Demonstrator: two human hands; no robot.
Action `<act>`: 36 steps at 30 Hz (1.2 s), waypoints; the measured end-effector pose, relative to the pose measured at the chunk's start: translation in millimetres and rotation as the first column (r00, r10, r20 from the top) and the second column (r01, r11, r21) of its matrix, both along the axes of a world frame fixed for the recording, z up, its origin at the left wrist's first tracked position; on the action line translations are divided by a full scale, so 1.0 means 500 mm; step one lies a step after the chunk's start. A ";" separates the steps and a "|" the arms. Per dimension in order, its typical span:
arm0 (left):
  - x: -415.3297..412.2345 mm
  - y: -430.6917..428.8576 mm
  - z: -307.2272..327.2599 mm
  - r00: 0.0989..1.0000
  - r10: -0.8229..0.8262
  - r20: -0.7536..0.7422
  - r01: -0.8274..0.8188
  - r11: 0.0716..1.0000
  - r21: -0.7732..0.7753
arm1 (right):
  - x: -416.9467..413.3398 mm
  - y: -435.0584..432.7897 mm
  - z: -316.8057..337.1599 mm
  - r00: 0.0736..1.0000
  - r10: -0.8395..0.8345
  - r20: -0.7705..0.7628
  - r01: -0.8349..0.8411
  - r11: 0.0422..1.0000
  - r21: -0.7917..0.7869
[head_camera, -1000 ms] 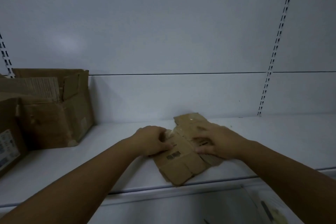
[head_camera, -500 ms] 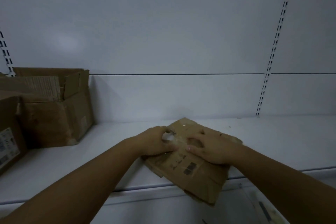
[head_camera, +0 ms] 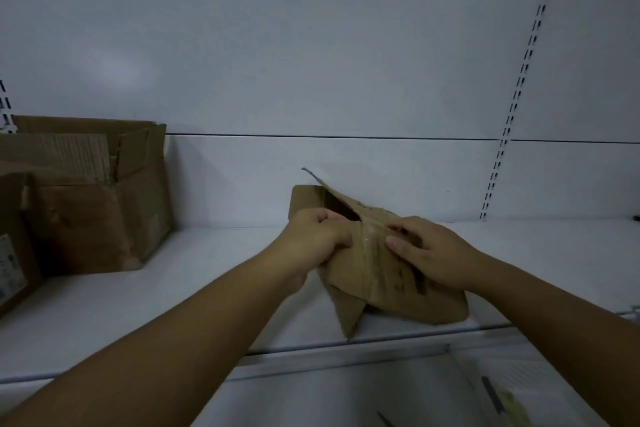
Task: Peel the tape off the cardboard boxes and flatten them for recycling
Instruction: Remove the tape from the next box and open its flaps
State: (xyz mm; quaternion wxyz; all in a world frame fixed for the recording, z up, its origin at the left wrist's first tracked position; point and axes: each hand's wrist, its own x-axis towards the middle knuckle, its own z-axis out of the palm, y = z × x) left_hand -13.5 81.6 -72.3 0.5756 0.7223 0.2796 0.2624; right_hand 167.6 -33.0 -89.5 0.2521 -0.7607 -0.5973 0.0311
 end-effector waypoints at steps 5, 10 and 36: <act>0.009 -0.029 -0.003 0.969 -0.242 0.055 0.241 0.970 0.019 | 0.016 -0.008 -0.002 0.998 0.022 -0.053 -0.023 0.999 -0.023; 0.000 -0.014 -0.037 0.976 -0.029 -0.217 0.153 0.799 0.581 | 0.071 -0.026 -0.037 0.990 -0.067 0.121 0.099 0.957 -0.274; 0.084 0.097 -0.107 0.795 0.085 -0.600 0.292 0.814 0.502 | 0.077 -0.023 -0.091 0.718 -0.663 0.210 0.693 0.654 -0.305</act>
